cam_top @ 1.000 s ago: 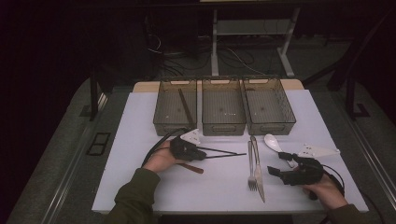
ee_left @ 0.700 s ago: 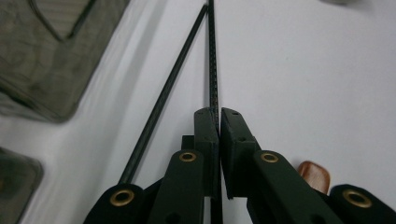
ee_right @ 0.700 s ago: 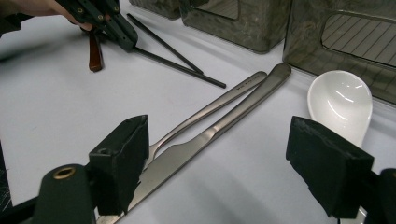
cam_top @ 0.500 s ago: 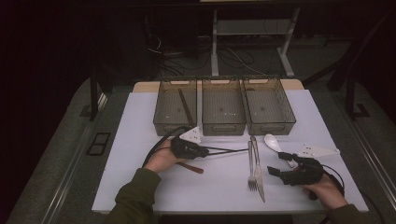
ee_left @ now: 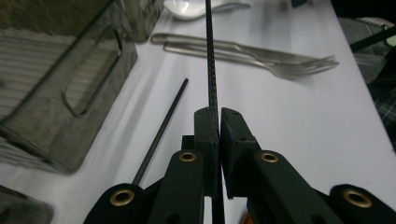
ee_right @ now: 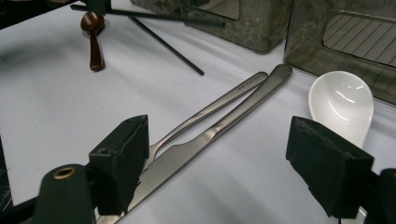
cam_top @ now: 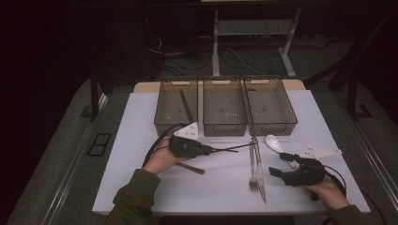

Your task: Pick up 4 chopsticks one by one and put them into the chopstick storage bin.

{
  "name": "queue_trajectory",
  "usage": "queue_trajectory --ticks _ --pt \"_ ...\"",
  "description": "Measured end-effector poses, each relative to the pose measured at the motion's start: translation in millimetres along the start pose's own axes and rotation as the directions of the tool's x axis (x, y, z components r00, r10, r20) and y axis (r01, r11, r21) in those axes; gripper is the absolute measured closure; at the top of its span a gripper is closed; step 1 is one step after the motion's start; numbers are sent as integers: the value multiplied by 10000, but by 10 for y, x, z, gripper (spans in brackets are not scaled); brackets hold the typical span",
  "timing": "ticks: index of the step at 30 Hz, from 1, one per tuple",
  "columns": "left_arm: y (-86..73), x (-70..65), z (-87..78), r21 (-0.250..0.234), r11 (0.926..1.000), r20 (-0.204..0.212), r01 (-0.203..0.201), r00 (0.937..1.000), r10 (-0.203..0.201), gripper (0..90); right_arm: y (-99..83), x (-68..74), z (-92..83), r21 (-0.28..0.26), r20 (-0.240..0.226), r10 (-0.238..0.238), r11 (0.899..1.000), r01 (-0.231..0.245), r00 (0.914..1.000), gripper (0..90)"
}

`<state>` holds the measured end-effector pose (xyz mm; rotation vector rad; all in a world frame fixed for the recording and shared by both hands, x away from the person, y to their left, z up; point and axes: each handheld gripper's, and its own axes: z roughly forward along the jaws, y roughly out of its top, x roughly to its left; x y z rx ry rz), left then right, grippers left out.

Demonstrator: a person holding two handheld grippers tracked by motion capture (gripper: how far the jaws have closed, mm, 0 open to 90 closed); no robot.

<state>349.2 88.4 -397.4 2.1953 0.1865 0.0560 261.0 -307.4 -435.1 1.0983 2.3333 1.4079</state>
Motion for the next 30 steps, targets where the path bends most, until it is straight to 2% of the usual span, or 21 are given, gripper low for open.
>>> queue_trajectory --ticks 8,17,25,26,30 --pt "102 -18 -137 -256 9983 -326 527 9980 -535 847 0 1 3 -5 -3 -4 10000 4 10000 208" --pt "189 -21 -324 -583 9930 -797 1032 9910 -1077 847 -9 43 44 28 -65 -141 9999 141 9999 200" --pt "212 21 -526 -1011 9858 -1419 1339 9788 -1474 847 -20 92 119 -15 -47 -310 9995 309 9995 175" --pt "212 26 -551 -1086 9840 -1498 1415 9762 -1569 847 -23 108 120 123 -37 -164 9998 164 9999 174" --pt "206 58 -669 -1256 9793 -1861 1587 9658 -1804 847 -43 101 150 244 244 -405 9989 399 9989 170"
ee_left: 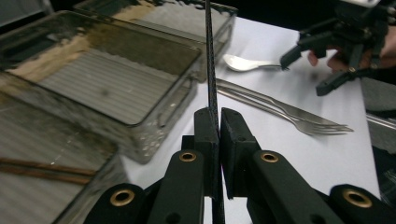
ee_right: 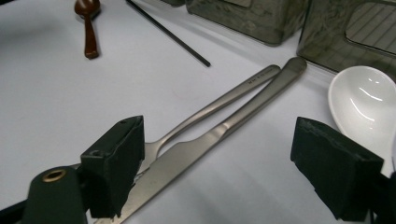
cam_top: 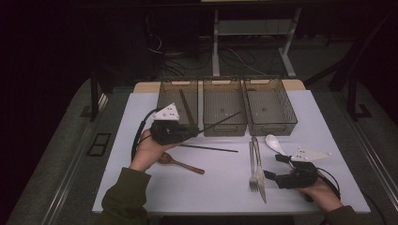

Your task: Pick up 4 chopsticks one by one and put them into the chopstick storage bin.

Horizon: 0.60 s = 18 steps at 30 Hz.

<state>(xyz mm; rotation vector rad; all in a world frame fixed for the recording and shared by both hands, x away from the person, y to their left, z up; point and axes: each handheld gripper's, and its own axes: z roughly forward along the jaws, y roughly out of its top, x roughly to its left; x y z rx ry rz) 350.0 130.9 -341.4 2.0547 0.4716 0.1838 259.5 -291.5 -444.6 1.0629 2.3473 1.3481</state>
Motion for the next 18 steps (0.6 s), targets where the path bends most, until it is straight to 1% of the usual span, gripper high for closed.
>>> queue_trajectory --ticks 2,3,5,6,8,12,14,15,18 --pt "6 34 -57 -43 9999 -214 132 9997 -133 847 -7 5 -3 81 11 118 9999 -118 9999 171" --pt "7 50 -80 -100 9998 -303 177 9994 -180 847 -11 -2 -3 51 90 79 10000 -80 9999 170" --pt "6 82 -121 -237 9995 -393 205 9990 -214 847 -25 -11 -12 38 183 101 9999 -102 9998 170" --pt "5 101 -141 -260 9994 -454 212 9987 -224 847 -37 -10 -20 45 269 182 9998 -183 9995 170" --pt "4 139 -166 -285 9992 -575 263 9980 -279 847 -71 -14 -38 27 376 167 9999 -168 9992 170" --pt "1 204 -201 -298 9990 -886 336 9954 -361 847 -102 -35 -72 -99 344 287 9995 -284 9990 170" --pt "-1 231 -209 -423 9981 -1014 441 9937 -482 847 -88 -38 -73 -168 296 290 9995 -285 9991 170" --pt "3 245 -214 -407 9982 -1079 442 9930 -483 847 -84 -36 -69 -171 268 235 9996 -231 9994 170" --pt "22 296 -226 -375 9983 -1436 440 9884 -489 847 -84 -23 -60 -88 164 167 9998 -165 9997 170"
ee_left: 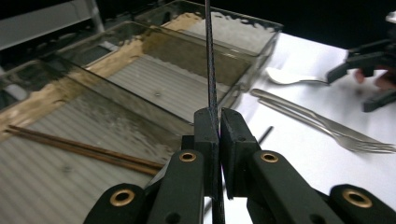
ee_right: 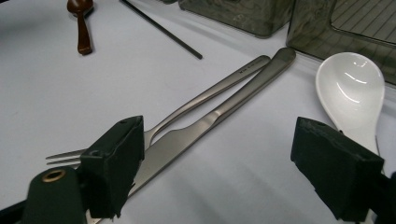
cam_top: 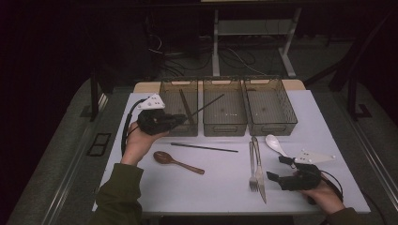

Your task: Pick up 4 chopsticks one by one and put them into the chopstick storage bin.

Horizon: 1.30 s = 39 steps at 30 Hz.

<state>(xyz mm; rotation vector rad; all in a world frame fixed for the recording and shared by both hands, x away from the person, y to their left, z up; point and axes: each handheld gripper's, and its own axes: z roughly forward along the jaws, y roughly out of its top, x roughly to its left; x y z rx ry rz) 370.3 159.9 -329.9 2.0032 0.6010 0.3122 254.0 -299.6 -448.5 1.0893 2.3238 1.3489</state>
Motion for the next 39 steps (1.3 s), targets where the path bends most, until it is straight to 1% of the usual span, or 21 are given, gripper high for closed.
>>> queue_trajectory --ticks 3,9,12,14,20,27,29,32,33,34,37,39 --pt "26 71 13 -130 9998 -288 172 9994 -175 847 8 4 3 -17 -27 15 10000 -15 10000 170" --pt "54 230 75 -56 9993 -724 375 9967 -378 847 9 1 -3 -57 -29 33 10000 -33 10000 171" --pt "51 302 110 -14 9986 -985 535 9937 -534 847 9 -1 -5 -58 -20 11 10000 -11 10000 170" --pt "44 349 132 55 9984 -1198 557 9913 -547 847 10 2 -7 -66 -22 18 10000 -19 10000 170" --pt "20 477 196 79 9963 -1871 857 9788 -827 847 11 4 -5 -52 -20 -18 10000 18 10000 171" --pt "-29 645 258 237 9923 -2601 1212 9592 -1110 847 11 5 -5 -57 -31 -31 10000 31 10000 171" --pt "-58 690 291 238 9897 -2744 1414 9528 -1295 847 12 6 -4 -63 -38 -49 10000 48 10000 171" --pt "-115 762 340 439 9856 -2957 1632 9445 -1432 847 13 7 -3 -63 -63 -46 10000 46 10000 171" --pt "-132 782 361 455 9830 -3003 1781 9409 -1566 847 13 8 -4 -63 -65 -46 10000 46 10000 171" --pt "-149 808 377 548 9819 -3063 1814 9390 -1563 847 13 8 -4 -57 -70 -33 10000 33 10000 171" --pt "-188 863 436 578 9750 -3110 2145 9319 -1866 847 12 8 -1 -41 -90 -38 10000 38 10000 171" --pt "-208 884 481 714 9725 -3196 2217 9286 -1883 847 13 8 0 -45 -105 -30 10000 30 9999 171"
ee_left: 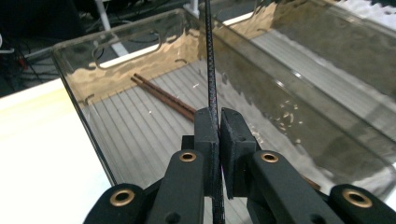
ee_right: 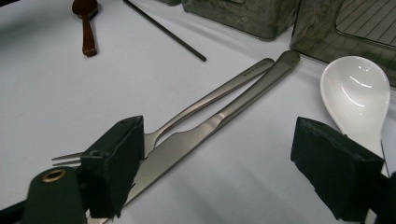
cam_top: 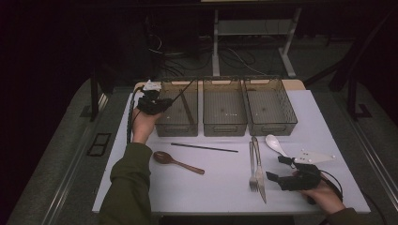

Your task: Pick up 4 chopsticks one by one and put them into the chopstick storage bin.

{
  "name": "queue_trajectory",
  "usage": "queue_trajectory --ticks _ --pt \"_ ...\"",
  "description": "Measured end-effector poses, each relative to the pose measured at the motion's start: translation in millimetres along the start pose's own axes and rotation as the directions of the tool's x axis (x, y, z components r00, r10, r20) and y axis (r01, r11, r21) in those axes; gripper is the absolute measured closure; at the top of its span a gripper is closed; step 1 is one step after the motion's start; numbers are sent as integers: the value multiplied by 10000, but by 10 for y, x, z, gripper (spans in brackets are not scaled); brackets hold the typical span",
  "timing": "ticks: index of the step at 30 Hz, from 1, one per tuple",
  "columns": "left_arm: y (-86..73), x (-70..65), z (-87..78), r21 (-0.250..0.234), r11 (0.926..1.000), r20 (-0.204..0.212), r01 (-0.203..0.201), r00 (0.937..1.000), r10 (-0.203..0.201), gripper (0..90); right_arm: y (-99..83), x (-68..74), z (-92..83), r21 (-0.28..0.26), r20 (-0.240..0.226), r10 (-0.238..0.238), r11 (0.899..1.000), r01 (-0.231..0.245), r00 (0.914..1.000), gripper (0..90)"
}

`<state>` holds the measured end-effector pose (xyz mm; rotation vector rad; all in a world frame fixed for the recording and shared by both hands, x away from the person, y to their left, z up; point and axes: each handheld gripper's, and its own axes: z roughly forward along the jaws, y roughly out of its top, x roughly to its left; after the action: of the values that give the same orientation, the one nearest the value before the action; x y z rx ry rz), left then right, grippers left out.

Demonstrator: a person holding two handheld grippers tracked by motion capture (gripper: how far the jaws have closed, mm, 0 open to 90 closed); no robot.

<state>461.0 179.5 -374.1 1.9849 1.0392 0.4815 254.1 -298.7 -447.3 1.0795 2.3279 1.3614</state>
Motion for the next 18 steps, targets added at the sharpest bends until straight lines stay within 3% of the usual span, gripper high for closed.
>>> queue_trajectory --ticks 12,13,14,18 --pt "-68 30 179 543 9979 59 359 9993 -362 839 5 3 -11 -39 -65 32 10000 -32 10000 171" --pt "-66 27 174 504 9981 -75 347 9994 -343 824 5 4 -11 -38 -54 39 10000 -39 10000 171" --pt "-61 29 168 427 9985 -115 339 9994 -334 755 5 5 -10 -38 -59 36 10000 -36 10000 171" --pt "-30 9 112 138 9995 -60 279 9996 -278 682 6 6 -12 -49 -69 13 10000 -13 10000 171"
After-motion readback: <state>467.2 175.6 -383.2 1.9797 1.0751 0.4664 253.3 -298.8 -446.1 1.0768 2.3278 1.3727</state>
